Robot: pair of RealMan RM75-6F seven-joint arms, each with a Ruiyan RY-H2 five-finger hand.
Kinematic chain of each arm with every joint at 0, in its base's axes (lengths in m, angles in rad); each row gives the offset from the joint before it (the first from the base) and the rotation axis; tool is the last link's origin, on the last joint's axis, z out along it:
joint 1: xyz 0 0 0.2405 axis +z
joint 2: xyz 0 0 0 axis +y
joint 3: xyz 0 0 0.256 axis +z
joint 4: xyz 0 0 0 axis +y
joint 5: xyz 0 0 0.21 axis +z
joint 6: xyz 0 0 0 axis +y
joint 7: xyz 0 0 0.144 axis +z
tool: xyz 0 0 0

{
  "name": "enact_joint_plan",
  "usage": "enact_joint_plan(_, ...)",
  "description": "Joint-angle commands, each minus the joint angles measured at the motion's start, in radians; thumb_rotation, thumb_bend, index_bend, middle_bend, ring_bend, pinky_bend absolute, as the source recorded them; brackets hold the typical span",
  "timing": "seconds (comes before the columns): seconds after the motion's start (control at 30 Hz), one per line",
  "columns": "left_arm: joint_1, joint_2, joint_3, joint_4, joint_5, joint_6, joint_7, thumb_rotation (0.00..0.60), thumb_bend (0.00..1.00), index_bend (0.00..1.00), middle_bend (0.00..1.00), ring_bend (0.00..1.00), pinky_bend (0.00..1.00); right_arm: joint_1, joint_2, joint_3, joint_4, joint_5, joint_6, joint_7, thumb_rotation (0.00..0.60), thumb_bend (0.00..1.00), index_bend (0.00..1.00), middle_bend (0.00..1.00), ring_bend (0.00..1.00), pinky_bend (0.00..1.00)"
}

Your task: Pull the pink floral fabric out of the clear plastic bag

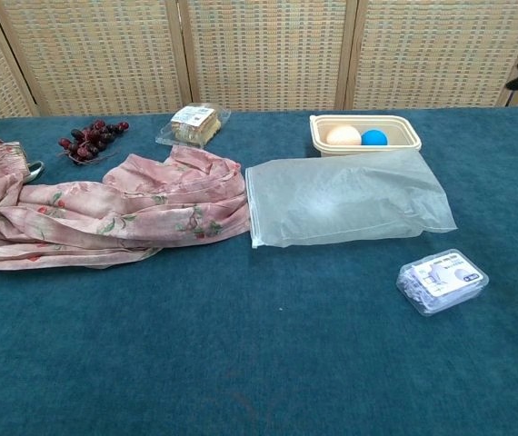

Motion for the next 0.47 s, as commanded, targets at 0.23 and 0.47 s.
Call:
enact_joint_plan(0.23,0.187,-0.108,0.09,-0.175,0.075,0.259,0.202,0.6,0.08,0.0,0.0,0.0,0.0,-0.155,-0.022,-0.007,-0.09,0.014,0.18,0.048,0.6,0.0,0.0,0.0,0.0,0.0)
enact_joint_plan(0.47,0.235,-0.124,0.129,-0.244,0.116,0.302,0.273,0.6,0.08,0.0,0.0,0.0,0.0,-0.21,-0.036,-0.043,-0.055,-0.077,0.247,0.054,0.6,0.0,0.0,0.0,0.0,0.0)
